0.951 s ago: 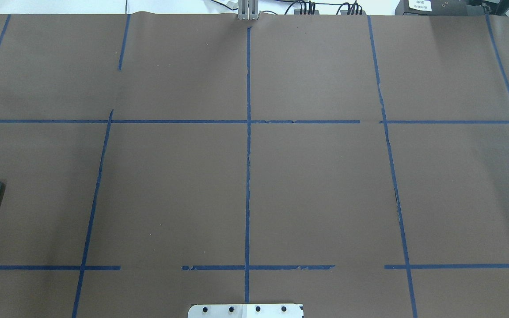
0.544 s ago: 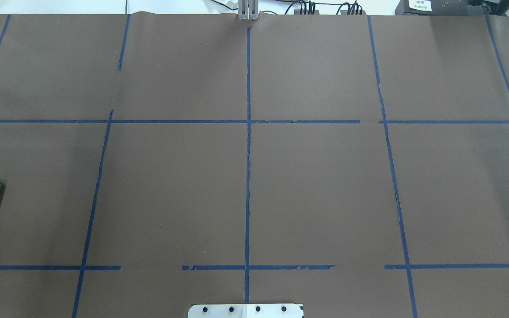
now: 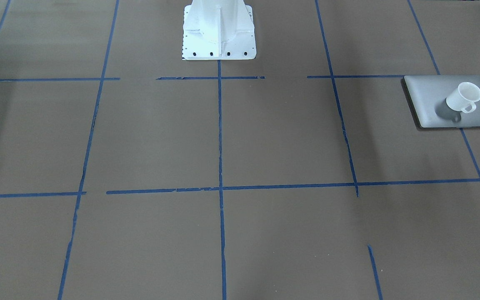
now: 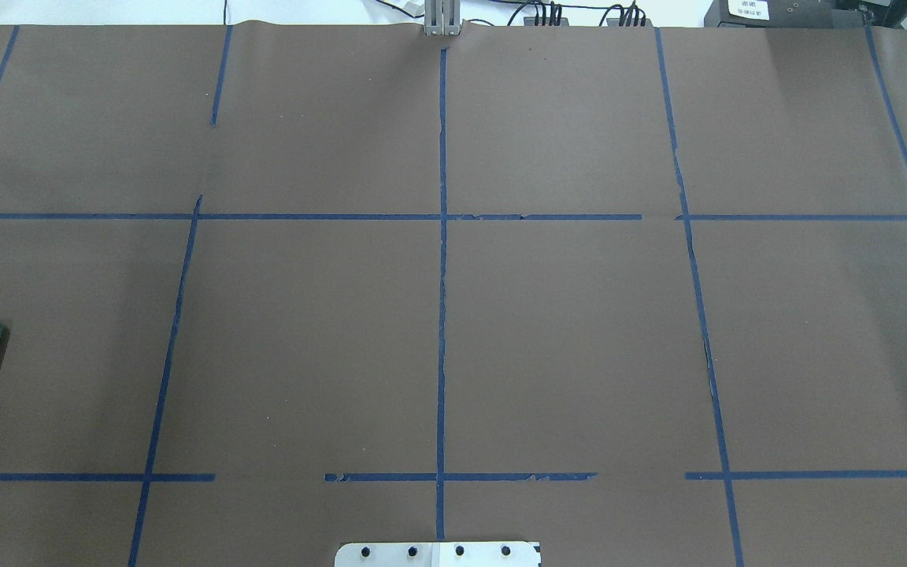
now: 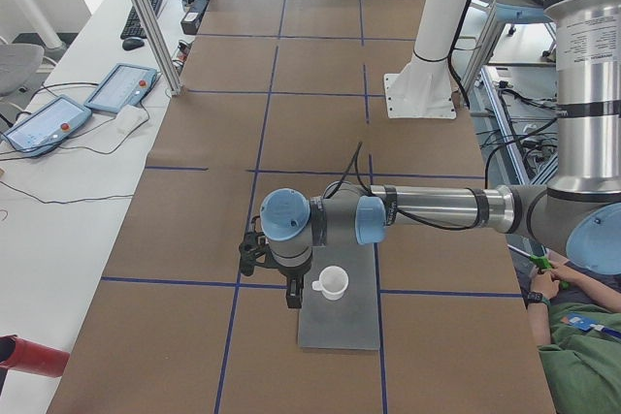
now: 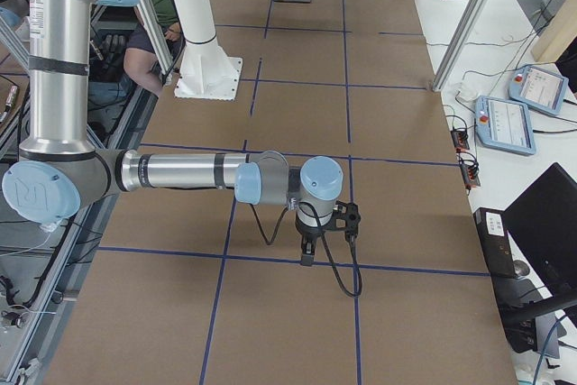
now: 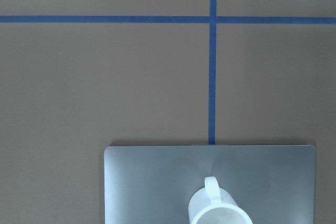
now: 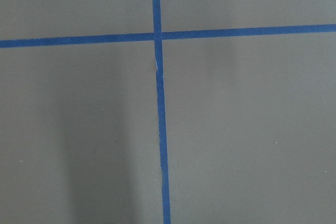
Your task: Place cup on laptop
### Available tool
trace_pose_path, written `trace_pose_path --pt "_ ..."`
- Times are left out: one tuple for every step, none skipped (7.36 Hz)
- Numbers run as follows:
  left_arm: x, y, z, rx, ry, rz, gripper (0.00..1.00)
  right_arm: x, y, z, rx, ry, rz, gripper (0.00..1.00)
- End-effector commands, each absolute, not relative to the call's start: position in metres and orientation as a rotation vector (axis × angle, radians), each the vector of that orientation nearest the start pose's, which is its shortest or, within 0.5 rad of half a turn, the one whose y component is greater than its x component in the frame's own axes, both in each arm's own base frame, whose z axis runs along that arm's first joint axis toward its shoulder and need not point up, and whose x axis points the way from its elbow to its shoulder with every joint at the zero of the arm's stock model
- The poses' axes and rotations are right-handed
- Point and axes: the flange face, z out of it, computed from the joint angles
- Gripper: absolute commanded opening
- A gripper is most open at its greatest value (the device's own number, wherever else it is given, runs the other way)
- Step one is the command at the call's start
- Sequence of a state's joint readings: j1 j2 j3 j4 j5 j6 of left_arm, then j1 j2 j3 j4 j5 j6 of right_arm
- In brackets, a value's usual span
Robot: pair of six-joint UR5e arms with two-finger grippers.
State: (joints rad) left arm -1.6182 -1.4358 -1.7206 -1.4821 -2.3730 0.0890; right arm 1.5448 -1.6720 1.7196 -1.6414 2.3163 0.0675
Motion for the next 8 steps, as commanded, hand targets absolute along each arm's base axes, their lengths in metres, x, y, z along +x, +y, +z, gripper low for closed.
trace_pose_path --pt "-0.0813 -0.4269 0.6531 -0.012 0.806 0.012 1.00 0.0541 -0.4484 0.6421 -0.057 -0.744 0.048 1.00" --pt "-0.0813 -0.4269 0.6531 -0.012 0.806 0.012 1.00 0.0541 -0.4484 0.6421 -0.057 -0.744 0.048 1.00" --pt "-0.0813 -0.4271 0.6522 -0.010 0.806 0.013 1.00 0.0541 -0.4484 0.6421 -0.057 -0.744 0.048 1.00" --pt "-0.0813 -0.4276 0.6510 -0.003 0.806 0.017 1.00 0.0541 -0.4484 0.6421 -0.057 -0.744 0.048 1.00" --pt "-0.0814 -0.4287 0.6492 0.005 0.805 0.022 1.00 0.0541 -0.4484 0.6421 -0.057 -0.744 0.048 1.00" --pt "-0.0801 -0.4300 0.6482 0.008 0.805 0.027 1.00 0.0541 -0.4484 0.6421 -0.057 -0.744 0.048 1.00" --pt "-0.0795 -0.4309 0.6468 0.010 0.805 0.029 1.00 0.0541 -0.4484 0.6421 -0.057 -0.744 0.048 1.00" --pt "-0.0795 -0.4310 0.6466 0.012 0.805 0.030 1.00 0.0541 -0.4484 0.6421 -0.057 -0.744 0.048 1.00"
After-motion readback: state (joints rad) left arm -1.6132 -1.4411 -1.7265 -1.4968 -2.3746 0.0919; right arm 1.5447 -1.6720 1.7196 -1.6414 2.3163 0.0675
